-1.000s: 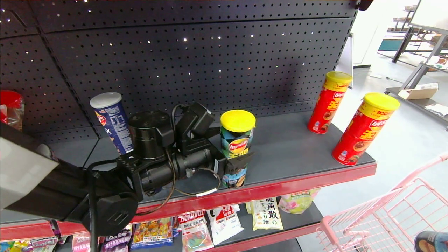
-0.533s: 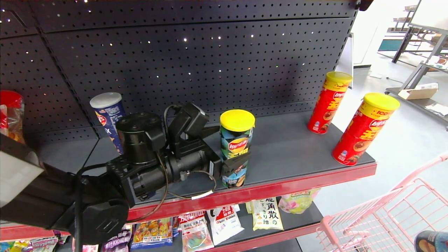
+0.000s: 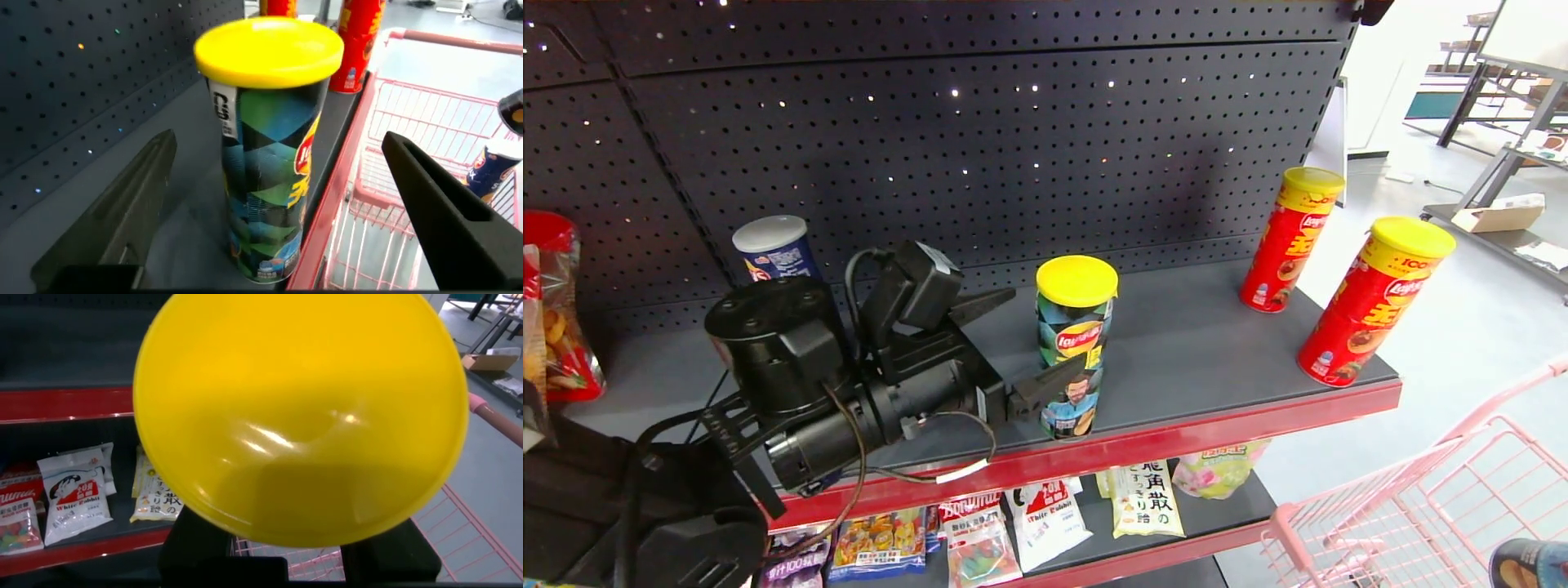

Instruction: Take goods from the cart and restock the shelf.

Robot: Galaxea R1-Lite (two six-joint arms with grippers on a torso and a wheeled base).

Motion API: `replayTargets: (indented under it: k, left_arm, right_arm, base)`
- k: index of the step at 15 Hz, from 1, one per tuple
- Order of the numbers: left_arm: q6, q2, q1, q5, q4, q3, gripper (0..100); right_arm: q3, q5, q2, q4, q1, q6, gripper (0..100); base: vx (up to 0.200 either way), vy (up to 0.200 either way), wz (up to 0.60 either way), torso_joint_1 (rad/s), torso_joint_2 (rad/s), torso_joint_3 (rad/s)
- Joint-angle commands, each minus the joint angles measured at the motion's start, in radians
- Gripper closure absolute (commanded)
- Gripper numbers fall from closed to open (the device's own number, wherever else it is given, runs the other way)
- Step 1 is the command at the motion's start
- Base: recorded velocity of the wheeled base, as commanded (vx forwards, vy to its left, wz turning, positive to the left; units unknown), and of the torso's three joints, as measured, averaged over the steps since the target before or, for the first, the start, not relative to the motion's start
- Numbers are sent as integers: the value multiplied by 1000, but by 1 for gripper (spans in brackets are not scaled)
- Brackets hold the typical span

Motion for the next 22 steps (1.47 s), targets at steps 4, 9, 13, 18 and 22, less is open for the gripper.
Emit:
replayTargets:
  k: [4, 9, 13, 18, 22]
  left_arm:
    - [-2, -143, 69, 6, 36, 42, 0]
    - [8, -371, 92, 274, 142, 196, 0]
    - [9, -675, 93, 457, 343, 413, 0]
    - [1, -1299, 127, 503, 1249, 301, 0]
    - [-48, -1420, 526, 507, 1553, 157, 0]
  right_arm:
    - [9, 0, -8, 0, -1, 0, 100]
    - [-105, 8, 122, -1, 2, -3, 100]
    - [-168, 0, 288, -14, 8, -23, 100]
    - [-218, 8, 311, 11, 9, -80, 100]
    - [-238, 61, 359, 8, 14, -77, 100]
  base:
    - [0, 0, 0, 0, 0, 0]
    - [0, 0, 0, 0, 0, 0]
    - [0, 0, 0, 0, 0, 0]
    - [0, 0, 0, 0, 0, 0]
    - [0, 0, 0, 0, 0, 0]
